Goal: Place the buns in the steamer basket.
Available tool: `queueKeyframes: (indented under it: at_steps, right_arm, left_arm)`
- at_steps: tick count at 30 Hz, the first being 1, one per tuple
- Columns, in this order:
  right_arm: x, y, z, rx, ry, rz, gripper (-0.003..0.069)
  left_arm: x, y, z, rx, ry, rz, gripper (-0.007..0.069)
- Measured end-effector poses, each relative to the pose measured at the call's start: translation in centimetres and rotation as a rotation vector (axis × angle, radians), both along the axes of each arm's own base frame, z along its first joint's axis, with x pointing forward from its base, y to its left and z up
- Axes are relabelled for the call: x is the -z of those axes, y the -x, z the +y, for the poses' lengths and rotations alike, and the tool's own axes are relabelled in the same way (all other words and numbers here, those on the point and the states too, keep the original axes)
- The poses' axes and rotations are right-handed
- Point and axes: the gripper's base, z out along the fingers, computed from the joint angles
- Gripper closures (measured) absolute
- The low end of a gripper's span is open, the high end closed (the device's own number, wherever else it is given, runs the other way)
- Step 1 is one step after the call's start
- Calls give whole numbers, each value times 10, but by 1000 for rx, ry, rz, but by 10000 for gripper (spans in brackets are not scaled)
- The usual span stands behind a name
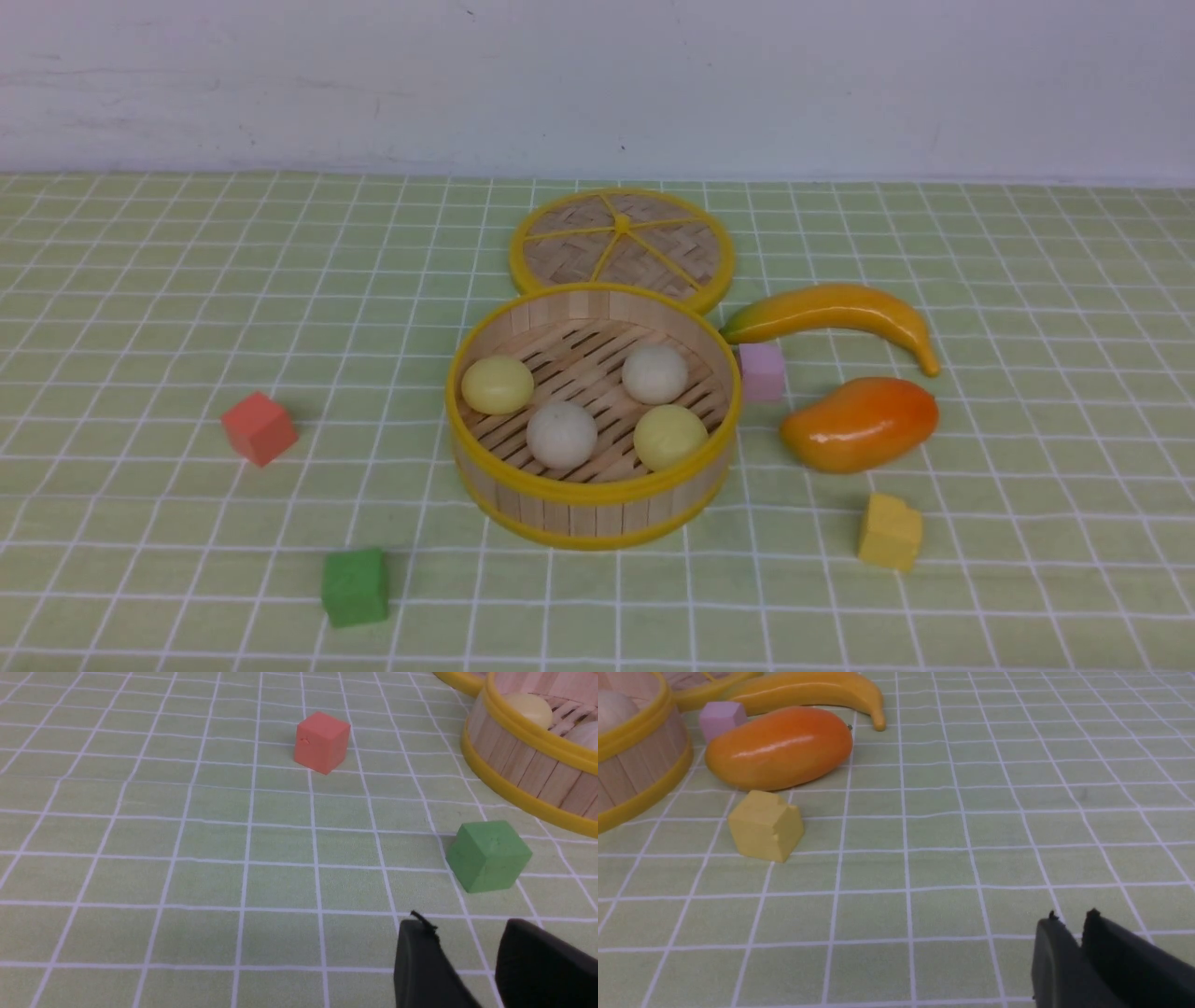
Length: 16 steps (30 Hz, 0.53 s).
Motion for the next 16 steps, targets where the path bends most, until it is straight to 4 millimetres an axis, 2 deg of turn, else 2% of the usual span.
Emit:
queueKeyframes:
  at_steps: [16]
  right_arm:
    - [0, 0, 0, 0, 0, 0, 547]
  left_arm:
    - [0, 0, -1, 26, 0, 0, 386]
